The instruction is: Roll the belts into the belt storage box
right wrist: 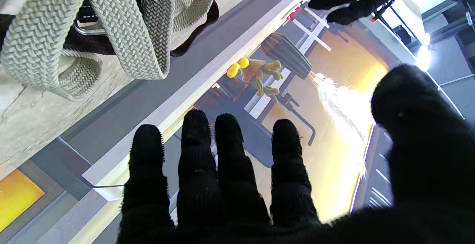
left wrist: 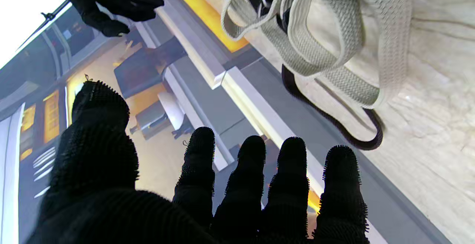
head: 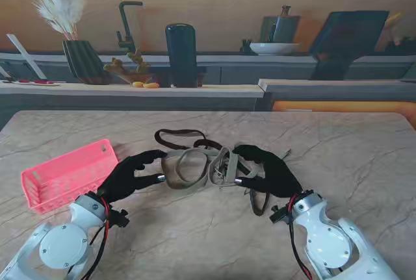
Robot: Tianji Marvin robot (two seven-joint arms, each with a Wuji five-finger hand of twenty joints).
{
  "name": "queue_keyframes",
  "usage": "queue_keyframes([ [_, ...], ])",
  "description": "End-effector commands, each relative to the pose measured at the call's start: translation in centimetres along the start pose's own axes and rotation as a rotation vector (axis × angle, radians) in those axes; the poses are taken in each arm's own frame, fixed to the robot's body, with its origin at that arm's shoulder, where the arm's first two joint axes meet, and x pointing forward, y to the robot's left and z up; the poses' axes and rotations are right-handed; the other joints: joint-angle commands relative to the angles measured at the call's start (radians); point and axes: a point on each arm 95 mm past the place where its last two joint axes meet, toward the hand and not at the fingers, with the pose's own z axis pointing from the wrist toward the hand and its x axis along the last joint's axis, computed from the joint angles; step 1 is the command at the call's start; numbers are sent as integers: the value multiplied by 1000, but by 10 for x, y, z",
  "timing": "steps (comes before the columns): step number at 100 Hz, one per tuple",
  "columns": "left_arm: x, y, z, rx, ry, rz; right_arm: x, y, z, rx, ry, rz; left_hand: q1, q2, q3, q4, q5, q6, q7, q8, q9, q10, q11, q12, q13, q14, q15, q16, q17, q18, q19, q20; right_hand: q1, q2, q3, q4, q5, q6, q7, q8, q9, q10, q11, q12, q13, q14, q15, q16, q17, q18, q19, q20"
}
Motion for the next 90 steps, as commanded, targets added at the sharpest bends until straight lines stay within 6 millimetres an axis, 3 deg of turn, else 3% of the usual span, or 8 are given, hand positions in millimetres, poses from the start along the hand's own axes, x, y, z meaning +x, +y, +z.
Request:
queue_keyframes([
  [1, 1, 3, -2, 11, 6, -25, 3, -3, 1, 22, 5, -2, -17, -34, 7, 25, -15, -20, -29, -2, -16, -16, -19, -18, -11, -12, 0, 1, 7, -8, -15, 1, -18, -29, -13, 2, -23, -14, -23, -2, -13, -18, -21, -12, -16, -10, -9, -11, -8, -8, -20, -3],
  [23, 0, 3, -2, 10, -3, -31, 3, -5, 7, 40, -6, -5, -19, -30, 17, 23, -13, -19, -26, 0, -9, -15, -17, -14, -9, -9, 2, 4, 11, -12, -23, 10, 1, -27, -6, 4, -2, -15, -19, 2, 4, -13, -16, -5, 14, -9, 14, 7, -1, -17, -13, 7],
  [38, 0, 3, 0, 15, -13, -26, 3, 1, 13, 49, -9, -132, -17, -24, 24, 21, -4, -19, -21, 2, 1, -16, -14, -11, -1, -7, 8, 8, 16, -13, -20, 17, 37, -27, 22, 9, 45, -39, -3, 9, 32, -13, 6, 10, 51, -17, 60, 52, 19, -7, 38, 51],
  [62, 1, 5, 5, 4, -28, -35, -1, 21, 30, 152, 52, -373, -12, -10, 29, 18, 5, -19, -15, 6, 10, -14, -11, -6, 6, 0, 16, 15, 16, -14, -10, 26, 114, -23, 127, -1, 105, -183, 95, 41, 61, -26, 69, 30, 88, -41, 114, 95, 43, -20, 67, 74],
  [68, 2, 5, 5, -1, -28, -33, -2, 22, 35, 191, 62, -407, -13, -2, 27, 17, 7, -20, -14, 7, 12, -15, -10, -5, 8, 0, 18, 16, 16, -16, -7, 28, 131, -22, 141, -3, 120, -190, 115, 36, 74, -26, 108, 48, 99, -45, 171, 135, 54, -29, 92, 84],
  [79, 1, 6, 6, -10, -31, -33, -4, 21, 45, 262, 90, -521, -11, 5, 25, 16, 14, -19, -11, 9, 18, -14, -8, -4, 13, 3, 21, 18, 16, -12, -4, 29, 178, -9, 161, -5, 159, -228, 161, 29, 102, -25, 310, 174, 108, -51, 468, 344, 96, -59, 183, 128],
  [90, -1, 7, 6, -24, -43, -49, -7, 19, 56, 305, 143, -662, -10, 10, 21, 15, 18, -19, -10, 11, 22, -14, -8, -3, 17, 6, 25, 21, 15, -14, -1, 30, 196, -13, 163, -31, 174, -253, 193, 5, 124, -27, 398, 224, 120, -56, 602, 402, 122, -72, 241, 150],
])
